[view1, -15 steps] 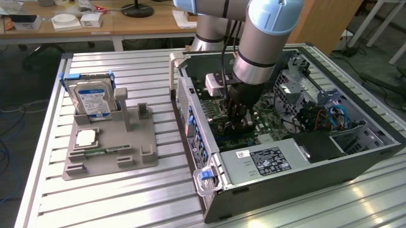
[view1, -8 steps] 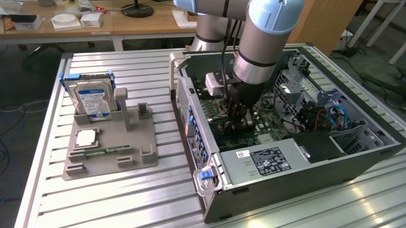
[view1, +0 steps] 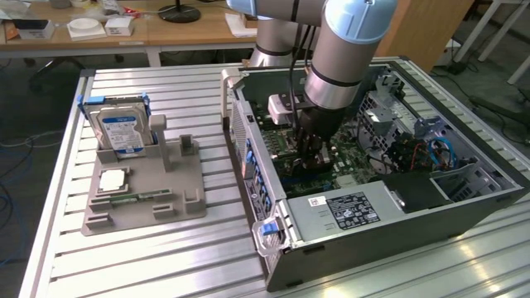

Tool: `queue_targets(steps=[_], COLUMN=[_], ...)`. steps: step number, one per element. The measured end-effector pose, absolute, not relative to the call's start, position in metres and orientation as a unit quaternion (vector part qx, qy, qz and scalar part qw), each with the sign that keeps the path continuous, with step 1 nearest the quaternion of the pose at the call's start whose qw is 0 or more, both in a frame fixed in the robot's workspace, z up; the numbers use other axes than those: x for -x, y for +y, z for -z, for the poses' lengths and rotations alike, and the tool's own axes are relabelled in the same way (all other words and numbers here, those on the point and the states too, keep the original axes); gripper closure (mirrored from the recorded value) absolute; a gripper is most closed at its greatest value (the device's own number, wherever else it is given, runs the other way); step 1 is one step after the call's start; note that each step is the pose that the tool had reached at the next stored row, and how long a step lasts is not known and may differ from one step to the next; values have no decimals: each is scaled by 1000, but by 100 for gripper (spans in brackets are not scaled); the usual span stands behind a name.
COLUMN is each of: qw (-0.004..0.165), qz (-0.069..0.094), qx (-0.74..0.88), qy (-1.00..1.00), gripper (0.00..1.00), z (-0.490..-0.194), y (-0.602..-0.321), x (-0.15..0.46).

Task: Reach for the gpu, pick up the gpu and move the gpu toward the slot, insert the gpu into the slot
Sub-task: 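Insert the gpu into the slot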

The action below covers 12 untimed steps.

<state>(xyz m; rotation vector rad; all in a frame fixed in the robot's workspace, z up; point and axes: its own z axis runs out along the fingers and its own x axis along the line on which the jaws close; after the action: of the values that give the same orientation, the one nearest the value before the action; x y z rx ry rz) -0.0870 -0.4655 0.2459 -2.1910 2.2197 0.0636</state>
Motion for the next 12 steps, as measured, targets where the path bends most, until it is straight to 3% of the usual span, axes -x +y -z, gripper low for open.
queue_targets(steps=[12], qw=[11], qz=[-20], qx=[702], qy=[711], gripper=[73], z=[-246], y=[-465], x=[85])
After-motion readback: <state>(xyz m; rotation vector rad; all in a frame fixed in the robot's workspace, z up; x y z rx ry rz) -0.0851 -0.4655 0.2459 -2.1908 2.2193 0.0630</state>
